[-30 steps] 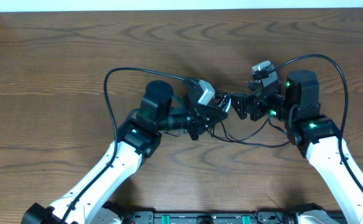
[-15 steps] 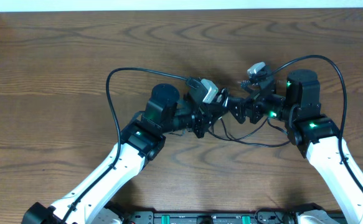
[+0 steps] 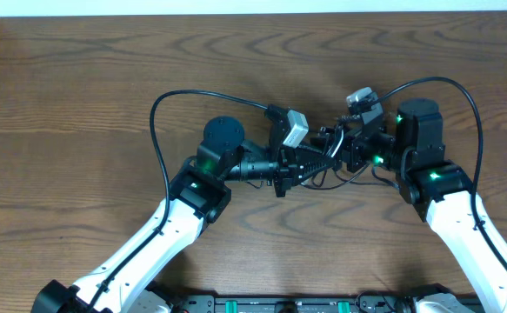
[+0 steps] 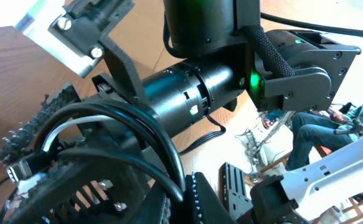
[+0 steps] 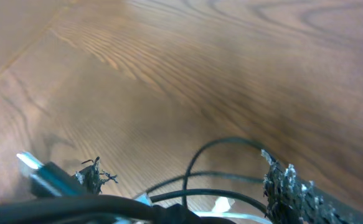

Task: Untangle cables

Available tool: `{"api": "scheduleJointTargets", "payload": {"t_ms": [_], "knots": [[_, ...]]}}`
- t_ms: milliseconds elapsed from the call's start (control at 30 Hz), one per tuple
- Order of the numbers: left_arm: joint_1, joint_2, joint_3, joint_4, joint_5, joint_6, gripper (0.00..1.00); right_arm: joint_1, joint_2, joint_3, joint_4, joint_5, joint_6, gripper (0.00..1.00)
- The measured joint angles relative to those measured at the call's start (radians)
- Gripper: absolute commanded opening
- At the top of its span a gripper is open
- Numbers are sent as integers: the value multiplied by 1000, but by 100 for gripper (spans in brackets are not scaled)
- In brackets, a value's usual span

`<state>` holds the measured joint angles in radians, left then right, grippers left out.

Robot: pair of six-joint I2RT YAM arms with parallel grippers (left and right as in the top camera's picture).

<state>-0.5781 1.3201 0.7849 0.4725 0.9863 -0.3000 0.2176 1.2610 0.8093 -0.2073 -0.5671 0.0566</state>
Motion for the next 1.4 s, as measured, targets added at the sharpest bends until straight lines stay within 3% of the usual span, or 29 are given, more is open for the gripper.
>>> {"api": "scheduleJointTargets", "payload": {"t_ms": [500,967,1167,1400], "knots": [[193,2,0,-2,-30,-74,8,-4,-1,2,-148,279,38,77],[209,2,0,-34,-27,-97,8,-8,-1,2,-143,307,53,77],[231,2,0,-91,-27,-97,8,-78,-1,2,-209,380,233,77],[283,2,0,-108,-31,-97,8,-148,0,1,-246,471,310,78]]}}
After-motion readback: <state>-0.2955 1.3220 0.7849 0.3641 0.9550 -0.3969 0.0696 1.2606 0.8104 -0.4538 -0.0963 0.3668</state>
